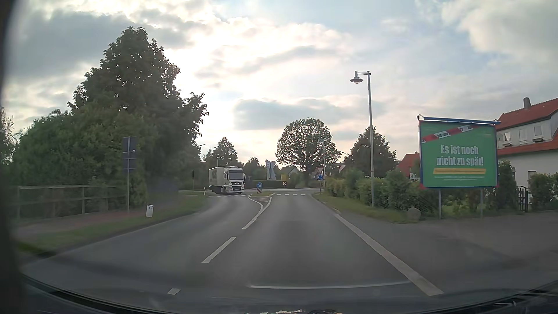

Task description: Follow the waypoints while adhering to traffic rules and regulations

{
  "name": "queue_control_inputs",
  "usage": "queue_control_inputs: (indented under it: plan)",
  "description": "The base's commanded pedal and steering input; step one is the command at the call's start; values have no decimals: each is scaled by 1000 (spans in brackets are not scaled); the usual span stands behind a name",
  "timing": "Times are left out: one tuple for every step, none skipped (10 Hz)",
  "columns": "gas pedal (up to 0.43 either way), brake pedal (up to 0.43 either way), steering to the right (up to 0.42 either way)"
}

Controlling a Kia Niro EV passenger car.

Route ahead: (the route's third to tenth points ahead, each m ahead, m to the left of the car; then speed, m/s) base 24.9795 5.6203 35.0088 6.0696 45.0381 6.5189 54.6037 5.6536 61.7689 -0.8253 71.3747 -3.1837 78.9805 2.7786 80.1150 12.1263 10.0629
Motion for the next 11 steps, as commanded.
queue_control_inputs:
  plan:
    - [118,0,-2]
    - [118,0,-3]
    - [110,0,-3]
    - [98,0,-3]
    - [79,0,-4]
    - [0,0,-4]
    - [0,0,-4]
    - [0,0,-4]
    - [0,0,-4]
    - [0,0,-4]
    - [0,0,-3]
